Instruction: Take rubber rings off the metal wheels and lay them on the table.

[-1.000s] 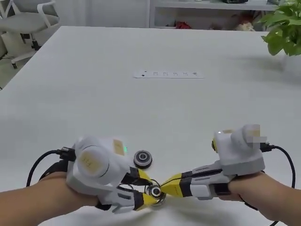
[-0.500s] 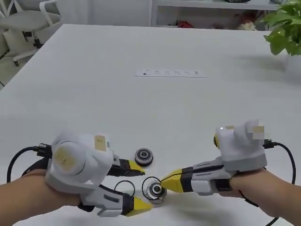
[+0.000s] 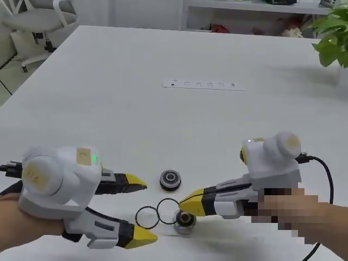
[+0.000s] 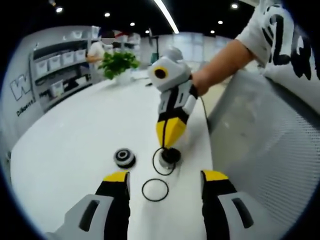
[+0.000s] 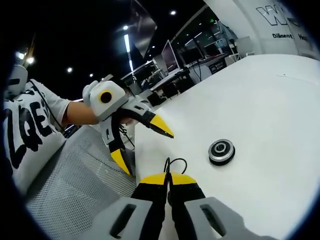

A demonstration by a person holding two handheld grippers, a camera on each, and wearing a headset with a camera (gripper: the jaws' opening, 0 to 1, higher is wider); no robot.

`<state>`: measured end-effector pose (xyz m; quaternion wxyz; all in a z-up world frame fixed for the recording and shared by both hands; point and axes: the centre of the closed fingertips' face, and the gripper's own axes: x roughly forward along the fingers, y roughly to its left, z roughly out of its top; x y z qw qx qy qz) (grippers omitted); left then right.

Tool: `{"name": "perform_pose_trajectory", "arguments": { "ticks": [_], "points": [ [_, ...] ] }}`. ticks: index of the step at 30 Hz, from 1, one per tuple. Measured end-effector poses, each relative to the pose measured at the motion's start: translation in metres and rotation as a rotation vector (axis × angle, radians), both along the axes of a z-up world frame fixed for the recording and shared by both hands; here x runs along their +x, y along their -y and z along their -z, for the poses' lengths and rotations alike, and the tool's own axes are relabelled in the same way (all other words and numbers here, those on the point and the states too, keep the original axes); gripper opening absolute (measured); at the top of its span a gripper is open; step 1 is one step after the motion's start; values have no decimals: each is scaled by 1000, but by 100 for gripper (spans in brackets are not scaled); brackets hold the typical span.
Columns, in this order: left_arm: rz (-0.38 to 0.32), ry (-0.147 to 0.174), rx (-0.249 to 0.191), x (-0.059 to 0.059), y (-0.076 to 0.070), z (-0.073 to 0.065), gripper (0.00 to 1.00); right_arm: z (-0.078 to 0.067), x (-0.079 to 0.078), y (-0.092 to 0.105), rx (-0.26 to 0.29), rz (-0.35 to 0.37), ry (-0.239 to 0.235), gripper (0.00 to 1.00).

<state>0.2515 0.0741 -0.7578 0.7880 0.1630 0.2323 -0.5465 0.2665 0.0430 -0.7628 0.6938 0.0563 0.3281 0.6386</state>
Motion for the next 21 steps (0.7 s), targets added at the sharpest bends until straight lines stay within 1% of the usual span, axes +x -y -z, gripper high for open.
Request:
{"name": "perform_pose_trajectory", "arguments": {
  "ticks": [2,5,10,15,19,21],
  "points": [
    [-12,-6,4,0,-6,1,59,0,1,-5,-3,-9,3,0],
    [-32,-5,8,1,-15,2,60,2,0,-12,-6,-25,5,0],
    [-62,5,7,1,-22,-2,62,7,-1,-22,-14,-42,7,0],
    [-85,1,9,1,-28,-4,63,11,-2,-29,-25,-55,2,0],
    [-96,-3,6,1,-30,-5,63,14,-3,-32,-32,-62,1,0],
    [-98,-4,7,1,-31,-4,63,18,-3,-32,-43,-65,1,0]
  ]
}}
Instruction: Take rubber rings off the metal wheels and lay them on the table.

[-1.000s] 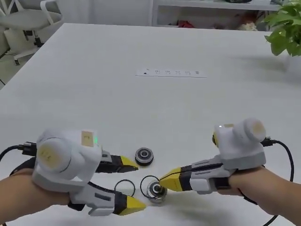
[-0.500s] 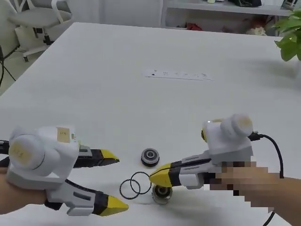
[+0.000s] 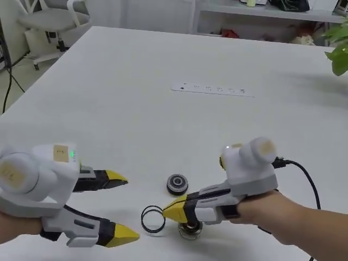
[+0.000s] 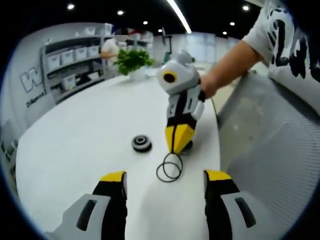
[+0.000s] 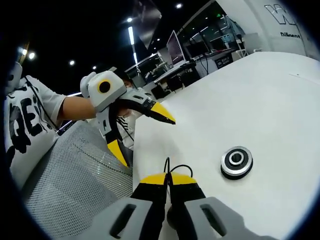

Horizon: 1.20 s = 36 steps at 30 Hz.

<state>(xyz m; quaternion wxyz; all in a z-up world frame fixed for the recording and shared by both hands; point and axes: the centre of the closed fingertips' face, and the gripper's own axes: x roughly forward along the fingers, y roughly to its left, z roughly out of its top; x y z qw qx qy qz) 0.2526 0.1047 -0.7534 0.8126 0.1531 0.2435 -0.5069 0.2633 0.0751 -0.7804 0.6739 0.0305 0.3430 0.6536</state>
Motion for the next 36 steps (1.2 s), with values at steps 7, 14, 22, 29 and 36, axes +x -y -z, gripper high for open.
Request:
{"name": "perform_pose_trajectory", "arguments": {
  "ticks": [7,14,22,29,36],
  "points": [
    [-4,-4,3,0,-1,1,63,8,3,1,-28,12,8,0],
    [-1,-11,10,-1,-2,4,63,13,6,0,-56,17,36,4],
    [-3,-24,13,-2,-3,7,62,16,3,-1,-82,-4,83,13],
    [-8,-31,11,-2,-4,9,62,14,1,0,-85,-23,120,21],
    [-11,-28,10,4,-5,7,62,5,6,4,-69,-11,138,24]
  ]
}}
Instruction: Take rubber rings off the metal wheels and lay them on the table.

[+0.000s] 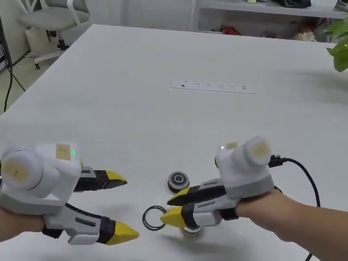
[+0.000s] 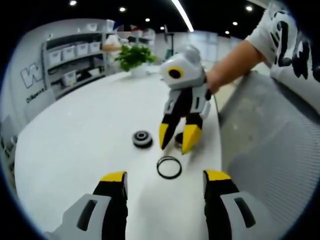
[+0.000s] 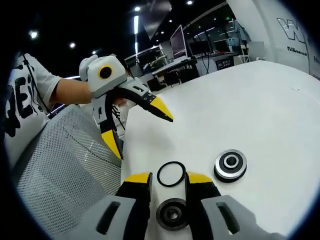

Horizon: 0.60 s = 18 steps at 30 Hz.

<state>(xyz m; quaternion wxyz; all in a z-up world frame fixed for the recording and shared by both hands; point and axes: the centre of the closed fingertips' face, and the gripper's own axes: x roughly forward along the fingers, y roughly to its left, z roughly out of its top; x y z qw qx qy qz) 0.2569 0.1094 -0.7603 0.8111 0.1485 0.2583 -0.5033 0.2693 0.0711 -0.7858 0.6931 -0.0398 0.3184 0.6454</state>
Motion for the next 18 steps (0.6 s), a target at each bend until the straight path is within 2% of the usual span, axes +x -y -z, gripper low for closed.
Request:
{"name": "perform_pose_trajectory", "arguments": {
  "ticks": [8,18],
  "points": [
    [-11,4,-14,16,1,-4,60,-8,12,12,22,43,14,25],
    [-15,11,-26,33,10,-7,56,-14,31,29,21,92,51,27]
  ]
}}
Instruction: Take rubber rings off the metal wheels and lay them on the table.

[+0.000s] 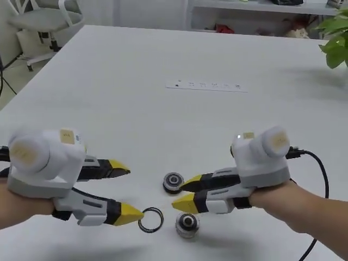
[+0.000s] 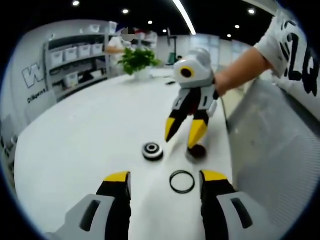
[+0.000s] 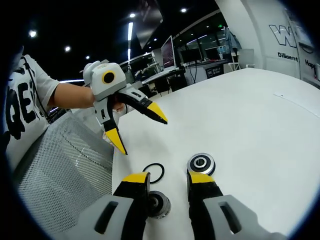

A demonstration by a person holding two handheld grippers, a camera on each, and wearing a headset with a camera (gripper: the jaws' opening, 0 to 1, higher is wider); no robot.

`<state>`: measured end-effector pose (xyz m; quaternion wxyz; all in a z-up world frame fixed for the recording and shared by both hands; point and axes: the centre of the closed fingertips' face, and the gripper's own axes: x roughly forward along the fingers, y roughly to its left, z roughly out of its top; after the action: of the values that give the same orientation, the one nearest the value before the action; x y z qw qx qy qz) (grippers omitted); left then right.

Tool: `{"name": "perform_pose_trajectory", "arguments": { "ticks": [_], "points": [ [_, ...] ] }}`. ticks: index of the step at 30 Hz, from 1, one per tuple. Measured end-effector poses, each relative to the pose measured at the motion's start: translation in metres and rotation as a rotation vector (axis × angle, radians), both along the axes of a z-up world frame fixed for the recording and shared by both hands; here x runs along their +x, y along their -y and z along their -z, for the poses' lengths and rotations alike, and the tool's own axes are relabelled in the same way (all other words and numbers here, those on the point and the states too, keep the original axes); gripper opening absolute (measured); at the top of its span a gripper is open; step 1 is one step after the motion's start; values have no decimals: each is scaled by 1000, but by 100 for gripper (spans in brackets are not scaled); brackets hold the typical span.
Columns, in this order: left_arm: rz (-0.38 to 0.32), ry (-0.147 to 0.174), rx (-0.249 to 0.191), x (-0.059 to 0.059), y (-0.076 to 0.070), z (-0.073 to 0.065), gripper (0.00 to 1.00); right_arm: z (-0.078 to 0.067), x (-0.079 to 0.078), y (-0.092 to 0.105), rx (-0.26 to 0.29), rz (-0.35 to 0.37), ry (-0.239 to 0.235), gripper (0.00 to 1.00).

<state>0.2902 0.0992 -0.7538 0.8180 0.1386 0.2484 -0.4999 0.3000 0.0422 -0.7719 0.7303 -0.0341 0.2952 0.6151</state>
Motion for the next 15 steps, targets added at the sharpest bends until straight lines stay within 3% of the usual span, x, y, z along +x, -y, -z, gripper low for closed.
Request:
{"name": "perform_pose_trajectory", "arguments": {
  "ticks": [15],
  "points": [
    [-13,4,-14,24,12,3,47,7,25,12,-30,36,46,27]
  ]
}}
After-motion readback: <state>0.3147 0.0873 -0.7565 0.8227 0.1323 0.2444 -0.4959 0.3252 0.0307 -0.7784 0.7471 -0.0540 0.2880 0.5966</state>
